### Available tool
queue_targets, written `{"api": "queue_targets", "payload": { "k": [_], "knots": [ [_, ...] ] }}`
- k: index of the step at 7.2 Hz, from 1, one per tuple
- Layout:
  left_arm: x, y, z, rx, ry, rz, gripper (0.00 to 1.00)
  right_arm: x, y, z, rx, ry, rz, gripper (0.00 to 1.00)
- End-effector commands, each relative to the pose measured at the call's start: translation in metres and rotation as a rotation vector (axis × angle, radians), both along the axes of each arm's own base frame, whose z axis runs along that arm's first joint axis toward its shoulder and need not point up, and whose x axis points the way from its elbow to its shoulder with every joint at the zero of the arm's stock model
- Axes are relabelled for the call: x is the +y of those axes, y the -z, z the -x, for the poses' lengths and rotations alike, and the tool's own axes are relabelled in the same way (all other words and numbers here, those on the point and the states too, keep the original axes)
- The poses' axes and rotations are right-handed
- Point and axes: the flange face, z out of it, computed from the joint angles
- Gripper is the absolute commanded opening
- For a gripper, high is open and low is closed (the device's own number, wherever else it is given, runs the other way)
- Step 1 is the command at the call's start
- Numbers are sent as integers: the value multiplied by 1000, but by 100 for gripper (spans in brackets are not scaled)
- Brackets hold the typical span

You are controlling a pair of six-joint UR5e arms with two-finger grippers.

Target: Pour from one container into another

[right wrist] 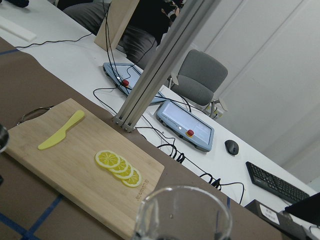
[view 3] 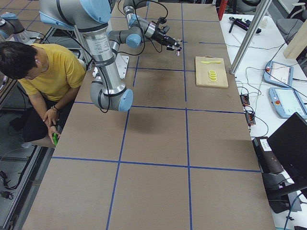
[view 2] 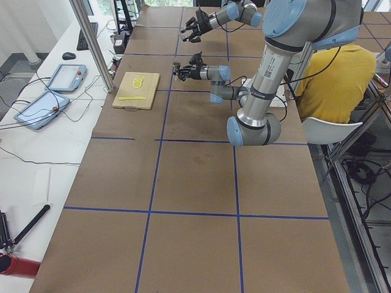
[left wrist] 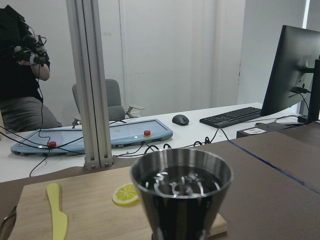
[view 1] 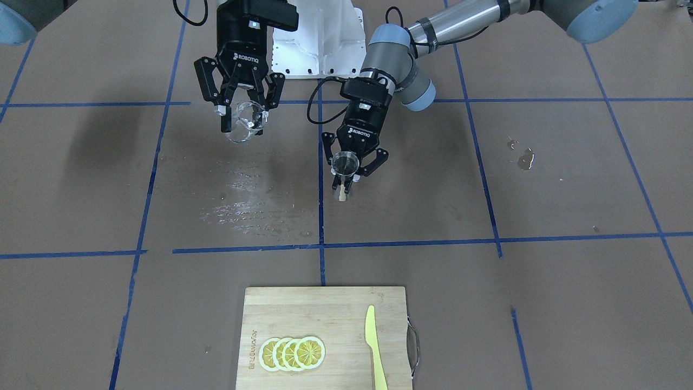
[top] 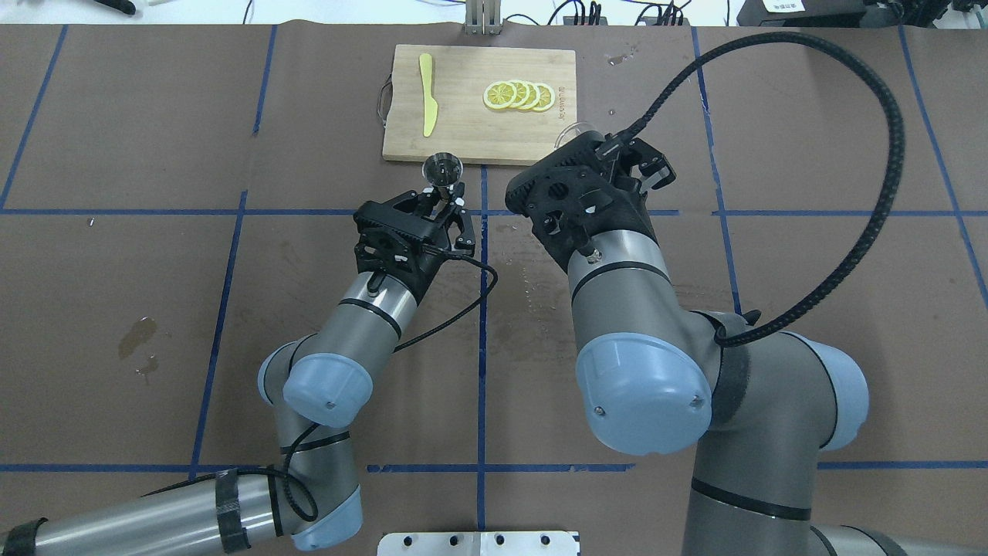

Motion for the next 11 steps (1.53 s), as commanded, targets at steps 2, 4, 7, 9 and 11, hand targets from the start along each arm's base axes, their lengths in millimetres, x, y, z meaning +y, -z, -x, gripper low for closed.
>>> {"api": "queue_targets", "payload": {
  "k": [2,4,7,9,11],
  "knots": [
    [6,-69,55,11,6,18,0,9,-64,-19,-255,-61,135,2],
    [4,-139,96,-41,33,67,0,11,-127,-42,-285,-45,151,2],
    [36,-283,211,-132,47,107,0,13,-156,-45,-261,-46,159,2],
    [63,-353,275,-24,52,134,0,12,-163,-40,-247,-46,164,2],
    [66,-370,282,20,126,152,0,10,-164,-31,-281,-40,152,2]
  ]
}}
